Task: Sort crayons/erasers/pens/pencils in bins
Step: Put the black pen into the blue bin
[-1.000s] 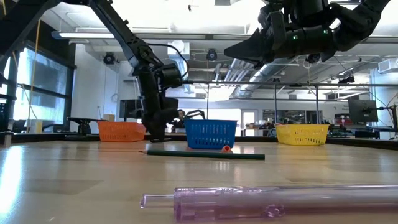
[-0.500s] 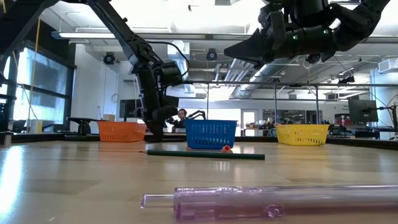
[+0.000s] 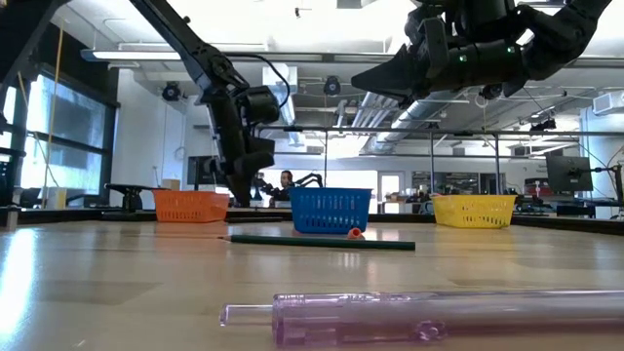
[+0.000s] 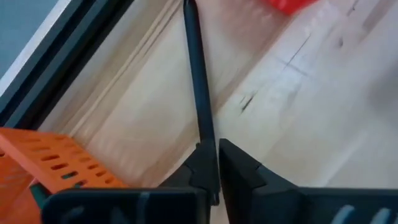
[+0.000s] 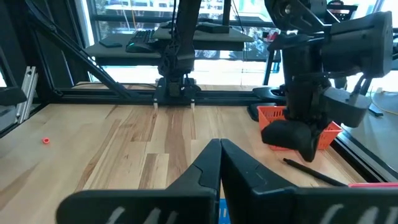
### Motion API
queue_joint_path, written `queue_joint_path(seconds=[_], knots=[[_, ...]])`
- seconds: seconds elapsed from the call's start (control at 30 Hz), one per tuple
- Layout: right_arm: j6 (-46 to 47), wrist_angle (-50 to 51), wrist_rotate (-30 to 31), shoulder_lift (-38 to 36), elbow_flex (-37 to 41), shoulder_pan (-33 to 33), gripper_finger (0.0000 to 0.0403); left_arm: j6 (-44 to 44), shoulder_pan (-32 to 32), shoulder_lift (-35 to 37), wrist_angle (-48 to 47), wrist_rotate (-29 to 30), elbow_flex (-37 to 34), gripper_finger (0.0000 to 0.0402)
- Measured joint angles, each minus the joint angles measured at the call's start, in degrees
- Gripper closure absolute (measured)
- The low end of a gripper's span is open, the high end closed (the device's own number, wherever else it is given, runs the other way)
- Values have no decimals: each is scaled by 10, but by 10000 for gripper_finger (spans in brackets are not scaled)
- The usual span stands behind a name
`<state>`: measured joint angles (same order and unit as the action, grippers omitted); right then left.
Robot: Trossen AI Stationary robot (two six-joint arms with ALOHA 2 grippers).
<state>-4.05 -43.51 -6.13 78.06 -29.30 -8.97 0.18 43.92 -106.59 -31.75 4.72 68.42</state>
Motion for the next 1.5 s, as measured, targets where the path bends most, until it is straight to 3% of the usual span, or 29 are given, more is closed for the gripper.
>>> queue_joint_path(seconds=[0.3, 0.43, 0.73, 0.97, 1.37, 1.5], knots=[[1, 0, 0, 0, 0, 0, 403, 0, 1, -1, 52, -17, 0, 299], [1, 0, 0, 0, 0, 0, 403, 1, 8, -4, 54, -17, 0, 282], [1, 0, 0, 0, 0, 0, 403, 15, 12, -37, 70, -21, 1, 280], [1, 0, 0, 0, 0, 0, 403, 18, 12, -46, 81, 18, 0, 280], [0, 0, -1, 0, 0, 0, 403, 32, 18, -68, 71, -24, 3, 320], [0, 0, -1, 0, 0, 0, 403, 49, 13, -67, 65, -6, 3, 319]])
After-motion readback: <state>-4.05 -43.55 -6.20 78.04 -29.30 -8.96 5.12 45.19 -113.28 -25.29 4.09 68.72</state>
